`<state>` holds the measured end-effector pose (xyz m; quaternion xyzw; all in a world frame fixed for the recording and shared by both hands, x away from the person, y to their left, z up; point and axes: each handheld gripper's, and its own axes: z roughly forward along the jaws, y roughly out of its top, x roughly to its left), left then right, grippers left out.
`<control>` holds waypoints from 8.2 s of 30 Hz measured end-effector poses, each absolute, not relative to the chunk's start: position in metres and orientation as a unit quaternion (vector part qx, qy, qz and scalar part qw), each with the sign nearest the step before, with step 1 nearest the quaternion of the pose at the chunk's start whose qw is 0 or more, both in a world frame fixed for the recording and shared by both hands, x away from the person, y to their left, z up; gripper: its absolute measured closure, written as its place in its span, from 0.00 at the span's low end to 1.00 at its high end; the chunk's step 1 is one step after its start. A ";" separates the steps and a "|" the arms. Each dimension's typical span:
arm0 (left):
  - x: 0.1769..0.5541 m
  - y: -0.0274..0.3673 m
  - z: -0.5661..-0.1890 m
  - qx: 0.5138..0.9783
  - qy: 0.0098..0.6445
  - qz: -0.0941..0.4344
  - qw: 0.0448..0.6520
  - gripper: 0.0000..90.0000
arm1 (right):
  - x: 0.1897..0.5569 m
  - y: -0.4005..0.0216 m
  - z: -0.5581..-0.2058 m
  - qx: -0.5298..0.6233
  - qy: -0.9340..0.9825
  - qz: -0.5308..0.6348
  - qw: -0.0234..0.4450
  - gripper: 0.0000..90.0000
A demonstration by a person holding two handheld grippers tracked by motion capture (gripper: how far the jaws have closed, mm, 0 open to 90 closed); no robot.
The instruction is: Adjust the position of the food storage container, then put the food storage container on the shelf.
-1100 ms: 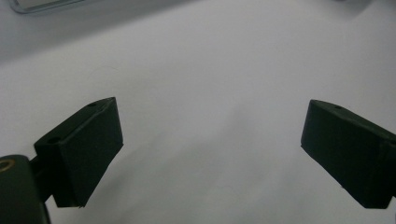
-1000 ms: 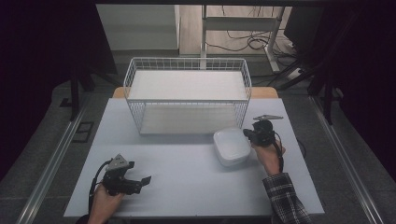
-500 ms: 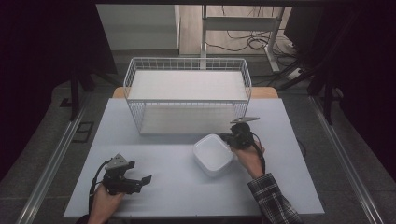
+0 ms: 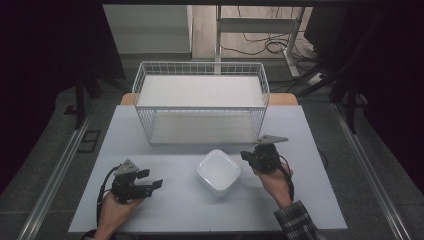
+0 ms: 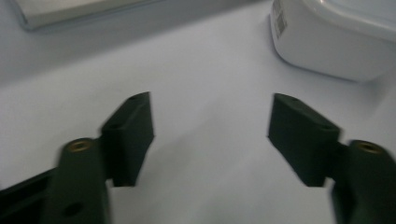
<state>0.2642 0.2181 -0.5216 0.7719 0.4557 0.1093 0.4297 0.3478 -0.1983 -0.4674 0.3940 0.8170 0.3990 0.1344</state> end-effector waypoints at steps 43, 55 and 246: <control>0.277 0.143 -0.518 0.812 0.411 0.044 0.411 0.98 | 0.313 -0.162 -0.501 0.367 0.848 0.375 0.078 0.99; 0.257 0.171 -0.514 0.801 0.409 0.109 0.423 0.40 | 0.304 -0.199 -0.489 0.350 0.841 0.391 0.131 0.64; 0.409 0.175 -0.314 0.720 0.445 0.058 0.530 0.78 | 0.435 -0.136 -0.291 0.396 0.742 0.533 0.089 0.86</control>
